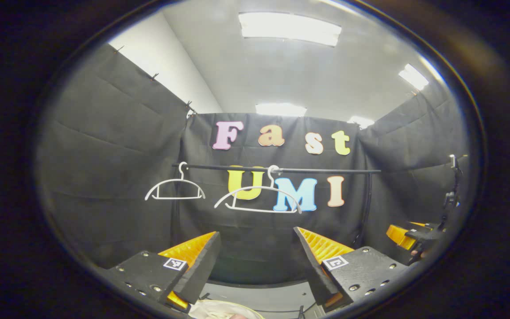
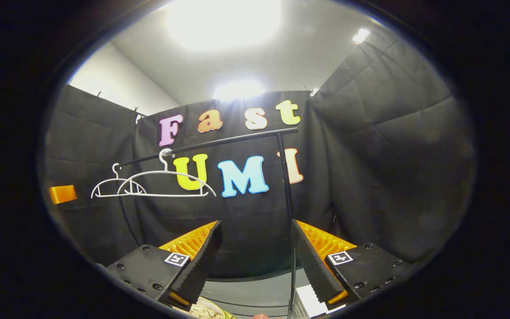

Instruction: Grasp the clothes on the hanger with both hands and then place them into the laundry hamper below.

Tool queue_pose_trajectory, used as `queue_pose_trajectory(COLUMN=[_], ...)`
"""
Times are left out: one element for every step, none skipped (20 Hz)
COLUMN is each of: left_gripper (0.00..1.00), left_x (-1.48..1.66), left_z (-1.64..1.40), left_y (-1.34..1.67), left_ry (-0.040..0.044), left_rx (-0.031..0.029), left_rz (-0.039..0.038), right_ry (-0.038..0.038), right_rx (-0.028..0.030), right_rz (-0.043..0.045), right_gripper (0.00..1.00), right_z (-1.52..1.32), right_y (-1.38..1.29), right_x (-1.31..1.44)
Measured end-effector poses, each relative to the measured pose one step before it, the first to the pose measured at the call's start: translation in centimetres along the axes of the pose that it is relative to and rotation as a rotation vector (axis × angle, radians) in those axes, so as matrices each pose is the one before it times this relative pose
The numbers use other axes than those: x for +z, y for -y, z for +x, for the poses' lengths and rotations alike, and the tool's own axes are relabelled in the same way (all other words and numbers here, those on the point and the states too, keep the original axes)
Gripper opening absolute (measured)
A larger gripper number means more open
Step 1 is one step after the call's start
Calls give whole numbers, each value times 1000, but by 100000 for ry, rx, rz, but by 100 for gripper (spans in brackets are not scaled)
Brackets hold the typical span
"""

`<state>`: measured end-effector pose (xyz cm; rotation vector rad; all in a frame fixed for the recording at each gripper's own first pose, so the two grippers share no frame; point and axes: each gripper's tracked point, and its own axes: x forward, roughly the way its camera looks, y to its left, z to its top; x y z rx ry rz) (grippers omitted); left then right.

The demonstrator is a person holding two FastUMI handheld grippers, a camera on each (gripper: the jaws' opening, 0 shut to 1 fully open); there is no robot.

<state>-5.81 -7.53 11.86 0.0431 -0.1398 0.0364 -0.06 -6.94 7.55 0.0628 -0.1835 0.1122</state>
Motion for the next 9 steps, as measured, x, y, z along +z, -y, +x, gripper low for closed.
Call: queue_pose_trajectory(left_gripper=[95, 95, 95, 95, 95, 95, 95, 95, 95], left_x=[52, -180, -599, -426, -570, -679, -952, -815, -890], left_z=[-558, -425, -86, 20, 173, 24, 183, 269, 237], left_y=[-166, -353, -393, -347, 12, 21, -161, -275, -273], left_ry=[403, 322, -749, -222, 155, -125, -498, -784, -810], left_rx=[-547, 131, 305, 1, -930, -1512, -615, -323, -144], left_rz=[-327, -694, -1014, -670, -136, 183, 334, 472, 381], right_ry=[350, -142, -1783, -2720, -2680, -1679, -828, 578, 498], right_rx=[-1724, -1355, -1221, -2174, -1853, -731, -590, -604, -637], right_rz=[8, -1169, -2493, -2969, -1861, -373, 202, 314, 87], right_gripper=[98, 98, 98, 98, 98, 98, 98, 98, 98], right_z=[-611, -604, -464, -638, -298, -319, -61, -15, 347], right_y=[585, 429, 174, 445, 420, 67, -76, 105, 136], right_x=[-54, -242, -713, -1048, -829, -603, -285, -115, -296])
